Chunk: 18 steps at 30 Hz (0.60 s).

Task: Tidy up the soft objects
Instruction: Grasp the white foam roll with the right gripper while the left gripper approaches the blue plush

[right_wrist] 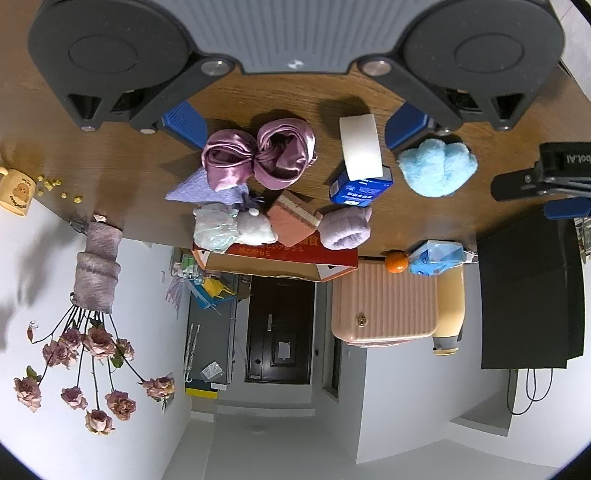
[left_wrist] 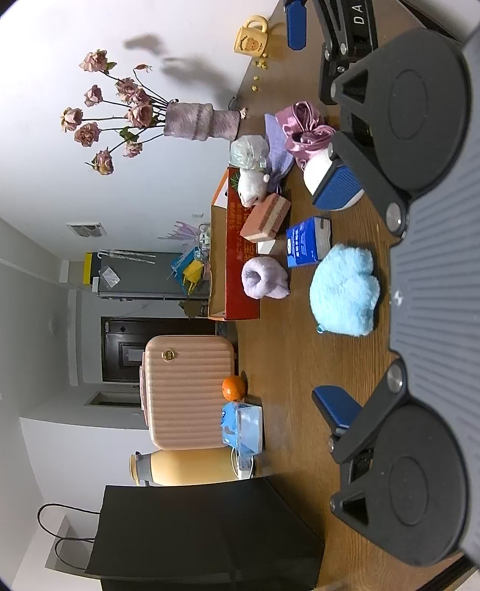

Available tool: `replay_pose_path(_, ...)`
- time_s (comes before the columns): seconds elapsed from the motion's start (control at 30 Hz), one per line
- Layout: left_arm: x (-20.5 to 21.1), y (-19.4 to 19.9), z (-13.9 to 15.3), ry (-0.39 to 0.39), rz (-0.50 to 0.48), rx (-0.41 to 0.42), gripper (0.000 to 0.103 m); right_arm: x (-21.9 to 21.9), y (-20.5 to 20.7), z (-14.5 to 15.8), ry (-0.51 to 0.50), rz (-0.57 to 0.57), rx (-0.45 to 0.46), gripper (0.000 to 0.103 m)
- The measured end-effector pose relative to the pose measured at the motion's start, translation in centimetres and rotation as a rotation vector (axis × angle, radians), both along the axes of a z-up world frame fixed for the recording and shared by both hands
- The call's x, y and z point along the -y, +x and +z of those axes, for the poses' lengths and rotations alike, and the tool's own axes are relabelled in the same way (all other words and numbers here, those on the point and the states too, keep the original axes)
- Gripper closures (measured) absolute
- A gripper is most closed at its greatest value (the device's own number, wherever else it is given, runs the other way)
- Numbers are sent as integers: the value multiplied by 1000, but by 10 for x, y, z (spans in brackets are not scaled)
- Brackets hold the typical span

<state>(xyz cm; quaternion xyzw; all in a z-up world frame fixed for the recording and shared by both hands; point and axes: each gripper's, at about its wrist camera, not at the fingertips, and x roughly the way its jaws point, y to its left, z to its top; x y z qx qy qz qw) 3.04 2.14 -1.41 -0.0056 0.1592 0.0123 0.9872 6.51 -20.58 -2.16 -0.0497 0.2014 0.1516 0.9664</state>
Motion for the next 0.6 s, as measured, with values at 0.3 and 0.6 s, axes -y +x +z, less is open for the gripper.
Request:
replay_pose_path(0.3, -5, 12, -5, 0, 11, -17, 0, -9, 15, -3, -4, 21, -12, 1)
replay_pose_path(0.6, -13, 23, -10, -4, 30, -39, 0, -24, 31, -9, -26, 49, -27, 2)
